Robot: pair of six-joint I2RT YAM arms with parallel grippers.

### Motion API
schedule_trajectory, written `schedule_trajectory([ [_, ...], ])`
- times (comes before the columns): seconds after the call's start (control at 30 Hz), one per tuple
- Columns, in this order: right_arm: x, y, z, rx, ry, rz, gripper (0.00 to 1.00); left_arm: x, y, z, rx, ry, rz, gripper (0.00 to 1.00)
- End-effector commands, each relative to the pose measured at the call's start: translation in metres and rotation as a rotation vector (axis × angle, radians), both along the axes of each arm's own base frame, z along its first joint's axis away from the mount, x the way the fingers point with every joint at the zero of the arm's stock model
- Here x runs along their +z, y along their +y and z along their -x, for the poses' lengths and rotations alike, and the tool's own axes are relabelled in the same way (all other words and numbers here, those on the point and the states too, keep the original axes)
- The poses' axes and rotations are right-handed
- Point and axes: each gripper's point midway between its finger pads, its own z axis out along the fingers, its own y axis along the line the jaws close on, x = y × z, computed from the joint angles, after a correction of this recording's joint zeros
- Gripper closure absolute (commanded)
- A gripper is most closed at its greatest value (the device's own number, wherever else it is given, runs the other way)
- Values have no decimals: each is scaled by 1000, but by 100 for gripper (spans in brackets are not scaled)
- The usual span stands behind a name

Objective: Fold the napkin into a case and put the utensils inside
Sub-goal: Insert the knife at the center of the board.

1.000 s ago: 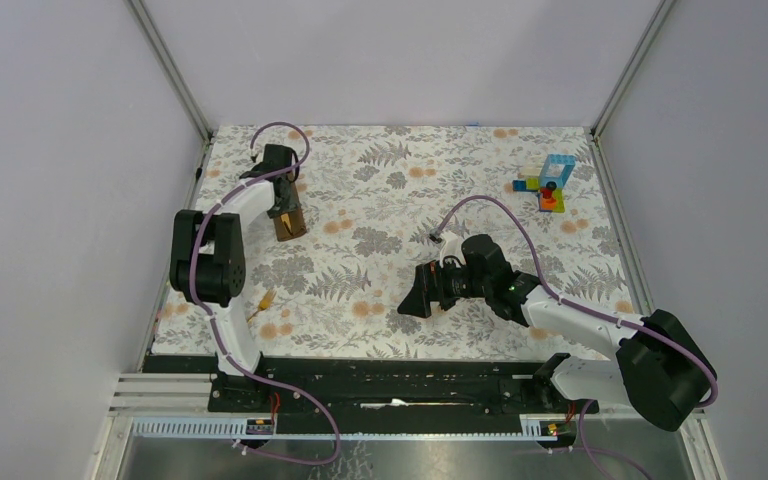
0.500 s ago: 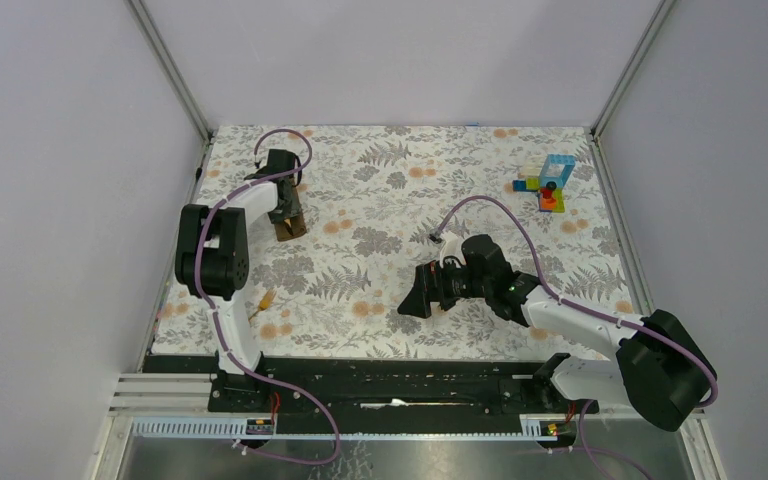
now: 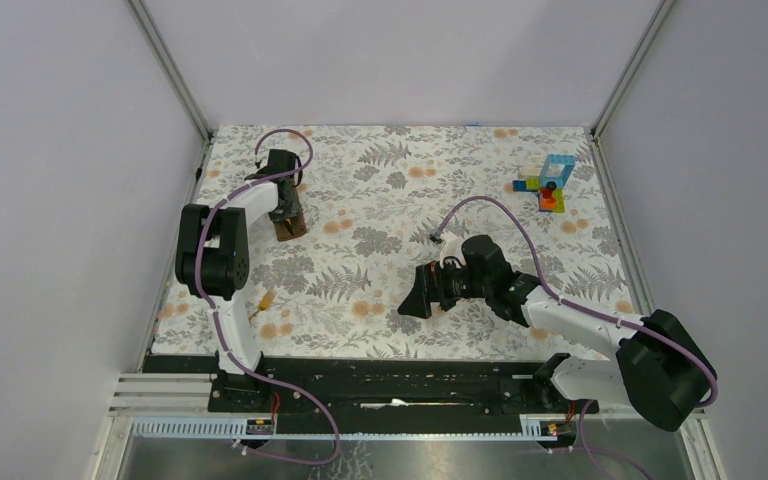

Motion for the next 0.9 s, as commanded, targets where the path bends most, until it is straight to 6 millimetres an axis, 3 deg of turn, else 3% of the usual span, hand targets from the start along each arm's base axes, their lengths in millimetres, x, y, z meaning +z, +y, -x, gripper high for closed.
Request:
schedule_trajectory([
  [0.0, 7, 0, -4, -8, -22, -16, 0, 26, 9, -8, 26, -72, -34, 87],
  [0.37, 7, 0, -4, -7, -22, -17, 0, 43, 20, -21, 20, -119, -88, 96],
  [0.87, 6, 2, -5, -1, -17, -14, 0, 70, 30, -28, 14, -168, -141, 98],
])
